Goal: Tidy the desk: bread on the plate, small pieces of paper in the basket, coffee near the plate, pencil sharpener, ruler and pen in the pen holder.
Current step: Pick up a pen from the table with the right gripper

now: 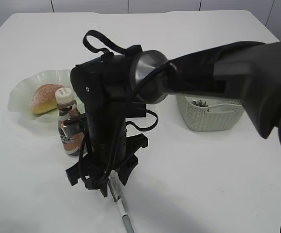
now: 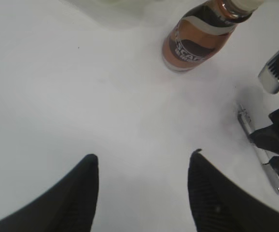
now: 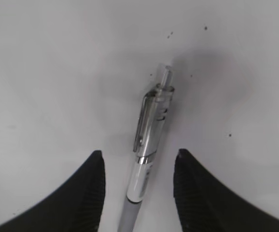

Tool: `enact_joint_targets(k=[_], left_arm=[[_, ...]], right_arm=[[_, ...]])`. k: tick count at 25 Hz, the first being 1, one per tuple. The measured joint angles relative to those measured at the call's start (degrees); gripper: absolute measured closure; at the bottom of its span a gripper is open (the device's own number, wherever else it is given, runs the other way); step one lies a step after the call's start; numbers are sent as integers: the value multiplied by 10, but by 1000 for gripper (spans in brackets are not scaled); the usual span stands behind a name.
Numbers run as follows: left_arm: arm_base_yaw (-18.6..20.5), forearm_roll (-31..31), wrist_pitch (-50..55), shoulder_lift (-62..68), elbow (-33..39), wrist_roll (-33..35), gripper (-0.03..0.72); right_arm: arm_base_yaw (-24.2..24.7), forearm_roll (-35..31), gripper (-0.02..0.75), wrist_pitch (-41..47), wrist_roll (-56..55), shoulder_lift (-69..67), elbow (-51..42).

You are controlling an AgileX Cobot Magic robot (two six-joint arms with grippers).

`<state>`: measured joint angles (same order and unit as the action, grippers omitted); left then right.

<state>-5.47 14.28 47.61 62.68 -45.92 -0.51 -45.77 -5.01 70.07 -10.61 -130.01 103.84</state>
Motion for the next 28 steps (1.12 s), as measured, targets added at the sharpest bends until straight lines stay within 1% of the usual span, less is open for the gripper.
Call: enact_joint_targets(k=[6,18,28], left_arm=[[0,0,2,0,0,0,255],[0,0,5,0,0,0,255],[0,0,5,0,0,0,255]], right_arm=[[-6,3,393,-3,-12,0,-14],[-6,3,393,-49,-18,-1,-62],[-6,-2,393,-65,-18,-9,-64]])
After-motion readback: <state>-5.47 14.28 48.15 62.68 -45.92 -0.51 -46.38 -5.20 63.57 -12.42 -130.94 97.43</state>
